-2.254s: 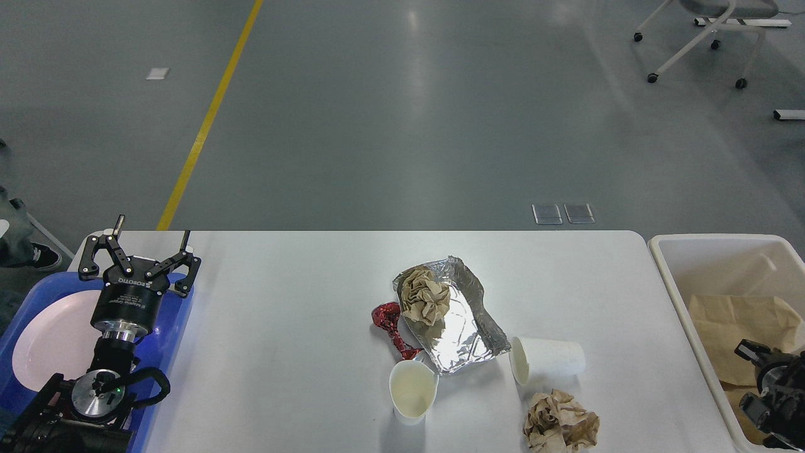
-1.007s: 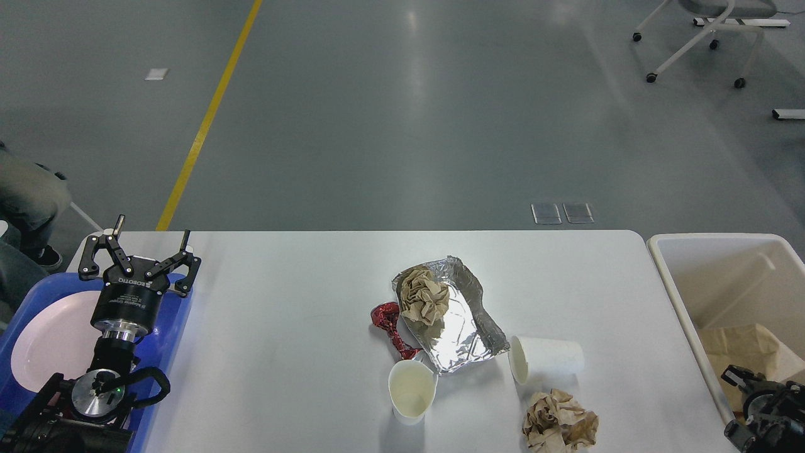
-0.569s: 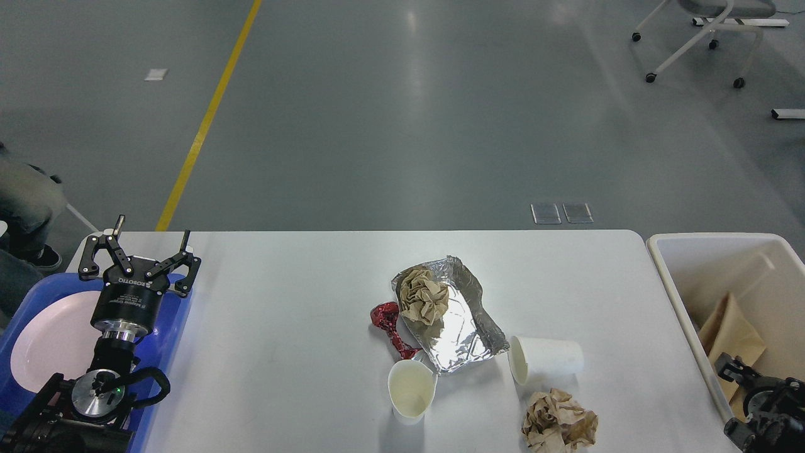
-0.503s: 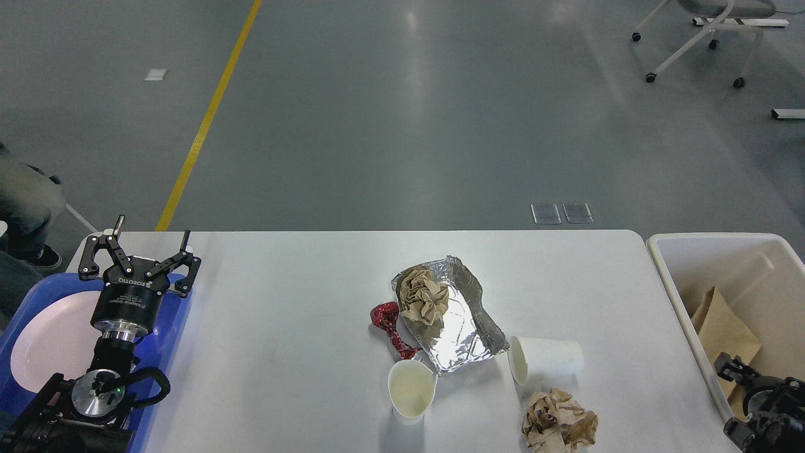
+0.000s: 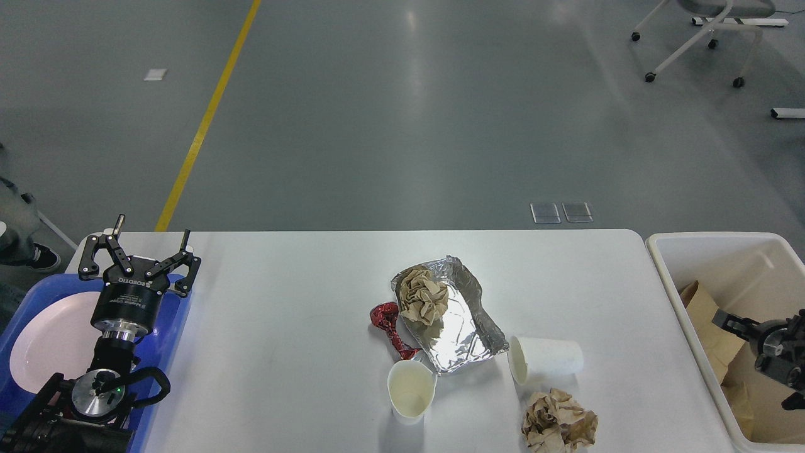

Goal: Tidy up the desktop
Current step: 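Release the paper bag inside the bin, then raise the right gripper out of the bin, then lower the right gripper onto the crumpled brown paper beside the cup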

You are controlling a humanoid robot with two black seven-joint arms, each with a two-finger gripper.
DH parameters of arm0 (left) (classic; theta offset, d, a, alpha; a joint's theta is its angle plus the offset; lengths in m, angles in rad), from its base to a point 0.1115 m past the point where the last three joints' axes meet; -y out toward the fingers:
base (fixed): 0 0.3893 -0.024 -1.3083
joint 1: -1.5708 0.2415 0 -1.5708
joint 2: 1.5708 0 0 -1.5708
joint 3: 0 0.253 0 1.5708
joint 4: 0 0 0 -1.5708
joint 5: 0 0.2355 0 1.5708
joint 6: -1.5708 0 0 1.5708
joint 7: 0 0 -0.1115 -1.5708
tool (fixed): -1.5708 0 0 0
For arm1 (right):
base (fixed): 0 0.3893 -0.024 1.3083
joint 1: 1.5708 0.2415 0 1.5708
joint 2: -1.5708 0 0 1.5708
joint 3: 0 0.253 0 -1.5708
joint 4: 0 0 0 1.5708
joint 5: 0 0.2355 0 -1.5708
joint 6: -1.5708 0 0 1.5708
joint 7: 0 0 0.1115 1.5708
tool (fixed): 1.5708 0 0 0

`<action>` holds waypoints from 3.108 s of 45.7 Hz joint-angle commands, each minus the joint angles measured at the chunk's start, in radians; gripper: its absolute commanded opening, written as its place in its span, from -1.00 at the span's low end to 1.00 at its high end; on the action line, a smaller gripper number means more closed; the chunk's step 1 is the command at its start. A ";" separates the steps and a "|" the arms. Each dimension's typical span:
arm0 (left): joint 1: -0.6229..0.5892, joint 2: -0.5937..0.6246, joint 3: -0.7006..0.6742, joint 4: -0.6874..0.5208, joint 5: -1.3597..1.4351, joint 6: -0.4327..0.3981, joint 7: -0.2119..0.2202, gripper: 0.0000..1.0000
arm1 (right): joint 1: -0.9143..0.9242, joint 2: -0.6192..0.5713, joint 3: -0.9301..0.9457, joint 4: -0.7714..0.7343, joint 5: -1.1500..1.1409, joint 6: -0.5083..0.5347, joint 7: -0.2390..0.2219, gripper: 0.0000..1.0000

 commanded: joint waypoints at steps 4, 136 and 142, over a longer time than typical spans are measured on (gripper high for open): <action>0.000 0.000 0.000 0.000 0.000 0.000 0.000 0.93 | 0.338 -0.093 -0.183 0.249 -0.045 0.300 0.000 1.00; 0.000 0.000 0.000 0.000 0.000 0.000 0.000 0.93 | 0.552 0.366 -0.382 0.943 0.228 0.085 -0.101 1.00; 0.000 0.000 0.000 0.000 0.000 0.000 0.000 0.93 | 0.495 0.383 -0.368 0.883 0.237 0.062 -0.101 1.00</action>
